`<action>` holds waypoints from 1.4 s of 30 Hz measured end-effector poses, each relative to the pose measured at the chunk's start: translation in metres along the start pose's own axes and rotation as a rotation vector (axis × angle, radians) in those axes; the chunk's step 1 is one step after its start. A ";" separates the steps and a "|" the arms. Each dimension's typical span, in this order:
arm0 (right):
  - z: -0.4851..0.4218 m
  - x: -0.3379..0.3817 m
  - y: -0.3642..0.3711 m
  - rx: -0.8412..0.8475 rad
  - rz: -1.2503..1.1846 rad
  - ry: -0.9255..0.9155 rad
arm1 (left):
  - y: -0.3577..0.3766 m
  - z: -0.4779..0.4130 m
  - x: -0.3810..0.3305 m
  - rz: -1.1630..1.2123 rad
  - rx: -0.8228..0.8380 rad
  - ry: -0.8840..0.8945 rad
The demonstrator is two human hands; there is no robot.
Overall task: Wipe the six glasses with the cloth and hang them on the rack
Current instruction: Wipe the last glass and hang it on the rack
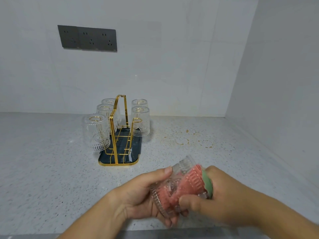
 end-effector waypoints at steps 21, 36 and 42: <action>-0.001 -0.029 -0.020 -0.428 -0.265 -0.130 | -0.012 0.007 -0.017 -0.070 -0.362 0.261; -0.019 -0.019 -0.023 -0.421 -0.347 0.002 | -0.004 0.015 -0.042 -0.636 -0.639 0.557; -0.012 -0.022 -0.018 -0.381 -0.421 -0.053 | -0.012 0.005 -0.021 -0.104 -0.415 0.257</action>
Point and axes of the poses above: each hand's wrist, its own z-axis away from the middle knuckle, its own y-axis out of the palm, x = y × z, the point moved 6 cm from there along -z, towards the middle knuckle, and after that the axes turned 5 degrees about -y, right-handed, at the moved point
